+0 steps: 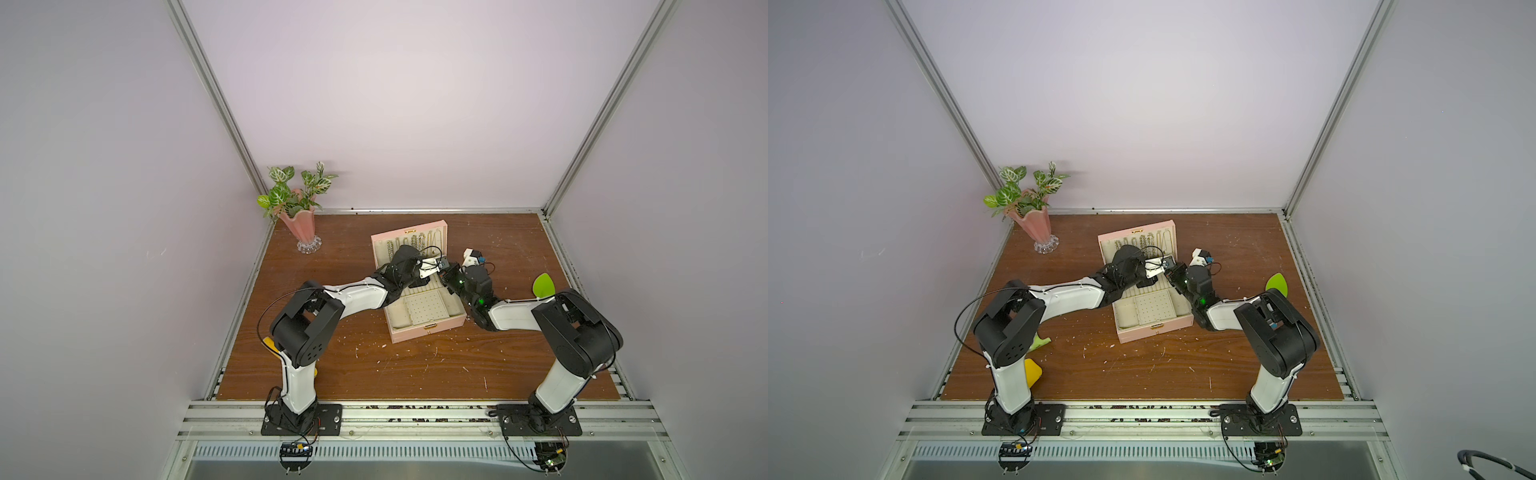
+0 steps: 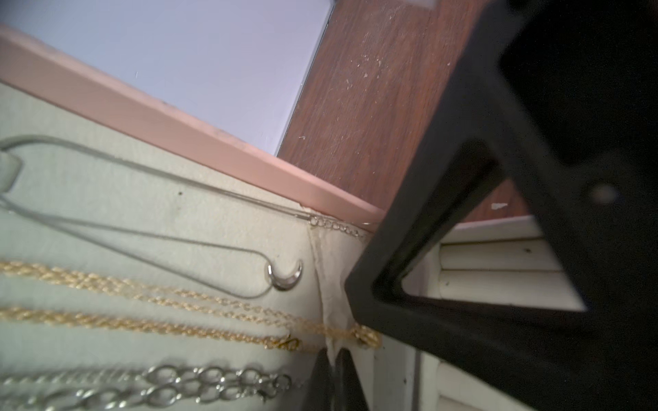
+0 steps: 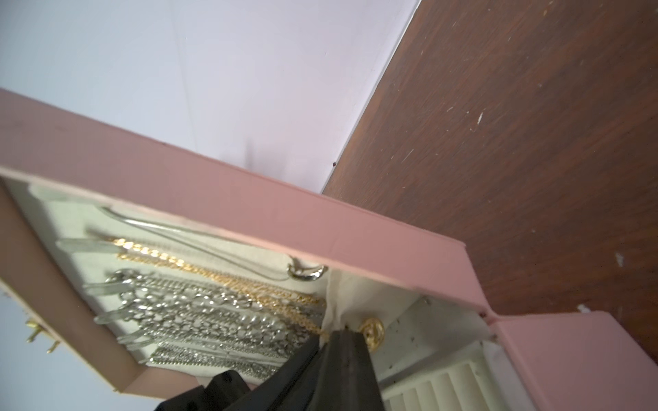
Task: Put jewelry chain into jewelry box
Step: Open the storage slot of the jewelry box, then adjust the necklace in the storage slot.
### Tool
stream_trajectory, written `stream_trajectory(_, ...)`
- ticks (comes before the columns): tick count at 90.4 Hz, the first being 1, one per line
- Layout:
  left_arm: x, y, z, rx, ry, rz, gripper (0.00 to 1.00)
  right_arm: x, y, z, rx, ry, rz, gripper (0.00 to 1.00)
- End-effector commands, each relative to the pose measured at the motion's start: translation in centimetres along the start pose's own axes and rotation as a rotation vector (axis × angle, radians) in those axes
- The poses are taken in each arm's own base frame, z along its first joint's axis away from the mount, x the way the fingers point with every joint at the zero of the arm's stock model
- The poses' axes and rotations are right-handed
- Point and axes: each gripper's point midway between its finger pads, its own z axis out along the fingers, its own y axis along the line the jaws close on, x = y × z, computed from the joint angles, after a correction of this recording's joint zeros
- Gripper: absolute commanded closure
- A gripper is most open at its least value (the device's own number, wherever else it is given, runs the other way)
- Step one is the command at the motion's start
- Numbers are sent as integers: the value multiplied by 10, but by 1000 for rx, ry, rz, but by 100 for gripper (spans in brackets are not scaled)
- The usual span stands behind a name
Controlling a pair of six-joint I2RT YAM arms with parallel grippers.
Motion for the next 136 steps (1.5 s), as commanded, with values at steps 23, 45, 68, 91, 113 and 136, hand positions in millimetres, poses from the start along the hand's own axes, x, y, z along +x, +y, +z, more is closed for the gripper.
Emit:
stream_trajectory(23,-2,1,-4,30,-53,-95,99,-33,27,-46,71,-103,-302,71)
stream_trajectory(45,-4,0,-4,45,-80,-128,99,-26,21,-41,138,-19,-549,69)
stream_trajectory(68,1,8,-1,63,-93,-199,99,-29,26,-18,165,1,-681,72)
stream_trajectory(91,3,9,0,64,-100,-224,99,-27,19,2,166,-10,-632,74)
stream_trajectory(113,8,14,2,61,-98,-257,99,-34,31,3,152,-43,-641,74)
stream_trajectory(136,11,12,8,70,-89,-284,99,-27,44,10,167,-14,-718,75)
